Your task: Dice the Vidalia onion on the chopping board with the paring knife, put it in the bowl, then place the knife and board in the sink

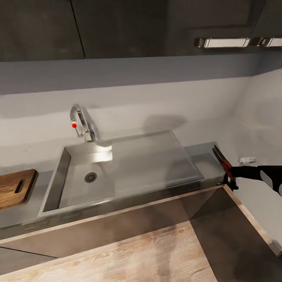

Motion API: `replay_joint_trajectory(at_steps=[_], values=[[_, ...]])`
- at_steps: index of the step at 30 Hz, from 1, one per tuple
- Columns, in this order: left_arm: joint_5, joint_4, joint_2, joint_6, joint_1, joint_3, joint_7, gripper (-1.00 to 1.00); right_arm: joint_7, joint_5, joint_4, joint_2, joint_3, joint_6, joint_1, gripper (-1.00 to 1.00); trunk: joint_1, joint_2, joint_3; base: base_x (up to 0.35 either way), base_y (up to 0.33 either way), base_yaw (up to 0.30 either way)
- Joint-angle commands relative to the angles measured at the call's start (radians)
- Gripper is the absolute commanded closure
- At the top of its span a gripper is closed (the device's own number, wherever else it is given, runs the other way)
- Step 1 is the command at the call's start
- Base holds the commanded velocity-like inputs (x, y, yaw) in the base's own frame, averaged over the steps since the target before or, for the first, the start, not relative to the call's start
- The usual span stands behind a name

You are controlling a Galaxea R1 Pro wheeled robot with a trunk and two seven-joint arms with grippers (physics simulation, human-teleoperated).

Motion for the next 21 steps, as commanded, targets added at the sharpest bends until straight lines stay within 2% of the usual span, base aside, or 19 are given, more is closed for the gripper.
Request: replay_joint_trajectory(at_steps=[1,16,21], values=[[0.01,0.002,-0.001,0.001,-0.001,-0.008,0.002,-1.0,0.004,0.005,-0.002,0.0,-0.009,0.009,0.0,1.0,0.001,-0.002,0.0,0.0,0.0,0.0],[0.01,0.001,-0.001,0.001,-0.002,-0.008,-0.002,-1.0,0.0,0.006,-0.036,0.004,-0.011,0.014,0.0,1.0,0.001,-0.002,0.023,0.0,0.0,0.0],[0.01,0.0,-0.001,0.0,-0.002,-0.007,-0.003,-1.0,-0.022,0.007,-0.092,0.032,-0.012,0.024,0.0,1.0,0.001,-0.002,0.031,0.0,0.0,0.0]])
